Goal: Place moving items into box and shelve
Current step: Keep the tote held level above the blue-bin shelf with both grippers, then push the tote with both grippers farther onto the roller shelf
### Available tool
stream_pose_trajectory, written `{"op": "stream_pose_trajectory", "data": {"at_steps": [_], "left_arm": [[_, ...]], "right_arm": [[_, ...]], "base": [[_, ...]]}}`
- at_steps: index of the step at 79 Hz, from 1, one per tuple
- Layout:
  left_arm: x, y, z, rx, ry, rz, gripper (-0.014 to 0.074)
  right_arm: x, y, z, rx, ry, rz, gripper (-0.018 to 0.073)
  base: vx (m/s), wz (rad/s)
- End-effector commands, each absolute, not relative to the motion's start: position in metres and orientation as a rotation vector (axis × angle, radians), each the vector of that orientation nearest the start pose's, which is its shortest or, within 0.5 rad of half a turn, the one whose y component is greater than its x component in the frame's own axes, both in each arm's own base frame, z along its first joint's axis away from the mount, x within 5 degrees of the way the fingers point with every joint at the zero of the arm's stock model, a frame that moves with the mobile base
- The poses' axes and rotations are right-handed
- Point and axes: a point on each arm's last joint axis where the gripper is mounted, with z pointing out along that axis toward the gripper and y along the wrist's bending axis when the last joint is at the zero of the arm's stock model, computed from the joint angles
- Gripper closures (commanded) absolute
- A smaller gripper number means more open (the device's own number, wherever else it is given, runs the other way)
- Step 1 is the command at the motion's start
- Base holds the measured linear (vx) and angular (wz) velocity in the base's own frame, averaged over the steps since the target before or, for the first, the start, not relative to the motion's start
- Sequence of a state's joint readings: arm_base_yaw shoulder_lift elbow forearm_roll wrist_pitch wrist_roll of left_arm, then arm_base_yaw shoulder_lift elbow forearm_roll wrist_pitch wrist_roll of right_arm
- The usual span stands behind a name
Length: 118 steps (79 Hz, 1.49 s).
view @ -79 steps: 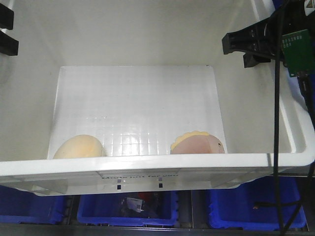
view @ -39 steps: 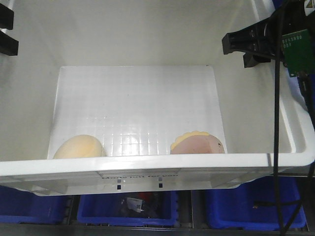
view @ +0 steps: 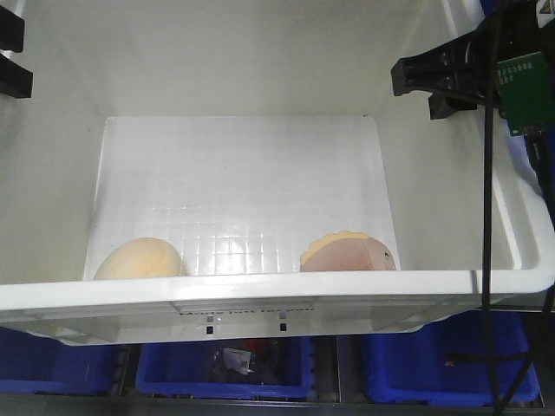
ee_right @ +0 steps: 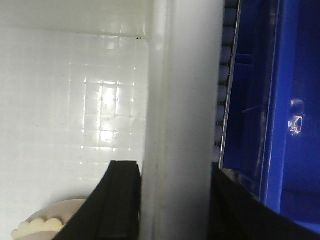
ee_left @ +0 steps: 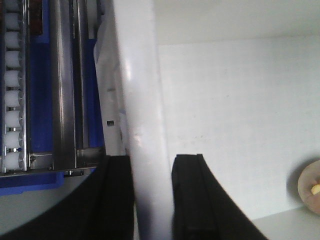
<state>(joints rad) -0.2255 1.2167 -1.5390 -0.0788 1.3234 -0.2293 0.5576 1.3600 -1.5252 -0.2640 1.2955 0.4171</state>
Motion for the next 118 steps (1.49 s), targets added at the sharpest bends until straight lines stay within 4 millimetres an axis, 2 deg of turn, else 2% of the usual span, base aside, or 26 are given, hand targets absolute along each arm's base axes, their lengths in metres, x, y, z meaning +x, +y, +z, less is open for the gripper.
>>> {"op": "stream_pose_trajectory", "data": {"at_steps": [1,8,32,51,64,79,105,118], "left_arm": [[0.199,-0.056,0.475,0.015,2.331,-0.361,0.0603],[0.199,-0.056,0.475,0.016,2.335,-0.36,0.0603],[0.217,-0.06,0.464,0.012,2.377,-0.343,0.0603],[0.237,-0.057,0.455,0.006,2.367,-0.225,0.0603],[0.252,-0.055,0.454,0.002,2.299,-0.167,0.0603],[0.277,-0.06,0.447,0.01,2.238,-0.161,0.0603],[0.336,-0.073,0.409,0.028,2.216,-0.145,0.0603],[0.354,-0.078,0.4,0.039,2.159,-0.154,0.0598]], "right_arm": [[0.231,0.109,0.442,-0.184,2.38,0.003,0.0566],[0.232,0.111,0.44,-0.182,2.383,0.007,0.0566],[0.252,0.127,0.43,-0.211,2.349,0.068,0.0566],[0.274,0.142,0.414,-0.239,2.339,0.076,0.0566],[0.288,0.152,0.406,-0.264,2.302,0.097,0.0566],[0.303,0.162,0.399,-0.291,2.24,0.118,0.0566],[0.332,0.176,0.379,-0.36,2.139,0.045,0.0564],[0.343,0.178,0.372,-0.345,2.114,0.01,0.0564]], "base": [[0.0,0.0],[0.0,0.0],[0.0,0.0],[0.0,0.0],[0.0,0.0],[0.0,0.0],[0.0,0.0],[0.0,0.0]]}}
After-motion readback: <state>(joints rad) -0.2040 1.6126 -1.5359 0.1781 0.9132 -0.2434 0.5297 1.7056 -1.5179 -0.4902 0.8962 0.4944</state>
